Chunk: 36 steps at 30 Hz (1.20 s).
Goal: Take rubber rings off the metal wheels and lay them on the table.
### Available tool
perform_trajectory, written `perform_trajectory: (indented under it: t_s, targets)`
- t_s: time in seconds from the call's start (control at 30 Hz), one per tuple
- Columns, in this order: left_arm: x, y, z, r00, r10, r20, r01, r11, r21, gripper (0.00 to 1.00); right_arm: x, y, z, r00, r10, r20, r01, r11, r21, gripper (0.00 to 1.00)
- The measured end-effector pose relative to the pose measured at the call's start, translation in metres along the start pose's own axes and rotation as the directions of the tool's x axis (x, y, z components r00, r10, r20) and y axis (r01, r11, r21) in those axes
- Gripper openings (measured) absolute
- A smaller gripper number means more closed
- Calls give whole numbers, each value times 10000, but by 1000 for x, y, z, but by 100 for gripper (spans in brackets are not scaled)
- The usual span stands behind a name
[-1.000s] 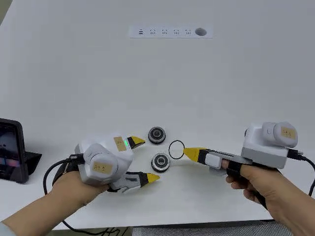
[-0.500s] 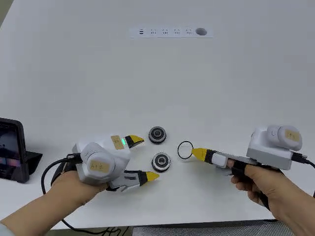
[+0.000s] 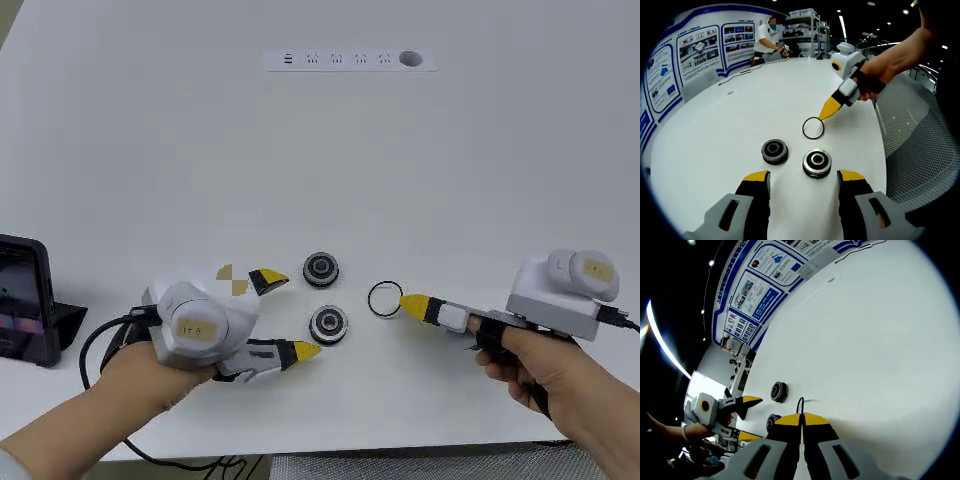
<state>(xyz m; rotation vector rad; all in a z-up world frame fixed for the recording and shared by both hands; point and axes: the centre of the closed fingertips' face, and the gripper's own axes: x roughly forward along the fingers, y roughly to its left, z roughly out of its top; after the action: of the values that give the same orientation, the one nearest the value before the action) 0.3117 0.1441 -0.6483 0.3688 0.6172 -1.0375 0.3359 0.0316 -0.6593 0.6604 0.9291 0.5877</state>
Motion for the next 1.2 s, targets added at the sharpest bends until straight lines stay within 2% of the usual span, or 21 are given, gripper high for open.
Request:
perform_trajectory:
  t_s: [0.33, 0.63, 0.73, 0.8, 0.87, 1.0, 1.2]
  targets:
    - [1, 0, 0, 10000, -26, -24, 26, 10000, 3, 55, 0, -6, -1, 9996, -269, -16, 268, 9989, -378, 6]
    - [1, 0, 0, 10000, -15, 11, 15, 10000, 20, 54, 0, -6, -3, 9977, -647, -212, 607, 9862, -1540, 13]
    - [1, -1, 0, 10000, -31, 33, 31, 10000, -18, 54, 0, -5, -4, 9964, -792, -316, 708, 9749, -2109, 16]
    - [1, -1, 1, 10000, -34, 36, 34, 10000, -10, 53, 0, -4, -4, 9956, -883, -315, 791, 9717, -2227, 18]
    - [1, 0, 1, 10000, -21, 49, 21, 10000, -15, 53, -1, -8, -2, 9935, -1103, -281, 983, 9559, -2768, 20]
    - [0, 0, 2, 10000, -9, 65, 9, 10000, -28, 53, -1, -6, -1, 9929, -1147, -318, 995, 9463, -3077, 21]
    - [0, 1, 3, 9999, 7, 116, -7, 10000, -49, 52, 1, 6, 2, 9975, -681, -162, 610, 9588, -2775, 20]
